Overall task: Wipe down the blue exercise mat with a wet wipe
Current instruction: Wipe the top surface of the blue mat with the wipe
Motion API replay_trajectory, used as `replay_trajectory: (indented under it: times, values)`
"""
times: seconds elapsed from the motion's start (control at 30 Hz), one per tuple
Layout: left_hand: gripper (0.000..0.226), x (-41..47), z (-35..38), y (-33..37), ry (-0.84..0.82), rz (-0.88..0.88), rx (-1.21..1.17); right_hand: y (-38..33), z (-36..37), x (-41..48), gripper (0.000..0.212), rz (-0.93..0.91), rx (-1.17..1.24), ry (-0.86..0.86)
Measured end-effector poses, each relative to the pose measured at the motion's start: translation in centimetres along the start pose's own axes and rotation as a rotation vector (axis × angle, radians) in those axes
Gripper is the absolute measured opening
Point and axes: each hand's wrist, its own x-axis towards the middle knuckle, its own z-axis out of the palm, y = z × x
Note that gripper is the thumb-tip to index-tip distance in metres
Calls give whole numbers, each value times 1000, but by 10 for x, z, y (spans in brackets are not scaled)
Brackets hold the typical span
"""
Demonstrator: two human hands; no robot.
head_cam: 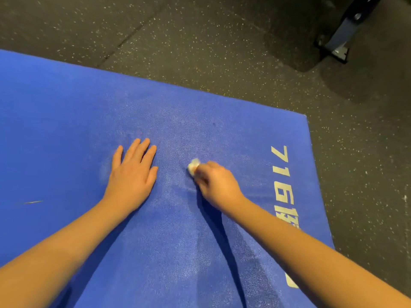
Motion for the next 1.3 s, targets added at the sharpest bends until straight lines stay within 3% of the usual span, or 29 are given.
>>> replay_trajectory:
  times: [0.1,0.27,0.33,0.43,0.5,0.6,0.77,0.93,1.1,1.17,1.23,1.3]
  values:
    - [57,-39,5,6,-4,88,39,8,-10,-6,27,-174,-33,-120]
    - [56,-46,6,1,-24,80,24,20,-1,-2,17,160,-25,231]
    - [56,-46,5,2,-39,78,23,1,11,-18,12,62,52,166]
    - [57,-46,4,2,-47,72,38,8,8,-20,11,-186,-93,61]
    - [57,-45,4,2,-50,70,49,24,1,-12,19,-139,-198,141]
    - [58,-45,3,3,-70,70,70,23,4,-23,19,37,-100,203]
    - [60,-51,-1,8,-124,38,104,14,15,-57,22,-168,-153,140]
    - [63,-92,-1,7,-157,63,127,23,19,-64,14,70,1,319]
    - [71,-132,-10,4,-209,54,120,17,31,-100,13,-191,-37,100]
    - [71,-143,-13,3,-236,41,120,27,28,-98,7,-70,13,182]
    - [72,-154,-14,1,-250,24,116,25,26,-101,16,59,87,288]
    - [74,-164,-16,1,-269,-11,102,6,30,-114,18,-8,115,261]
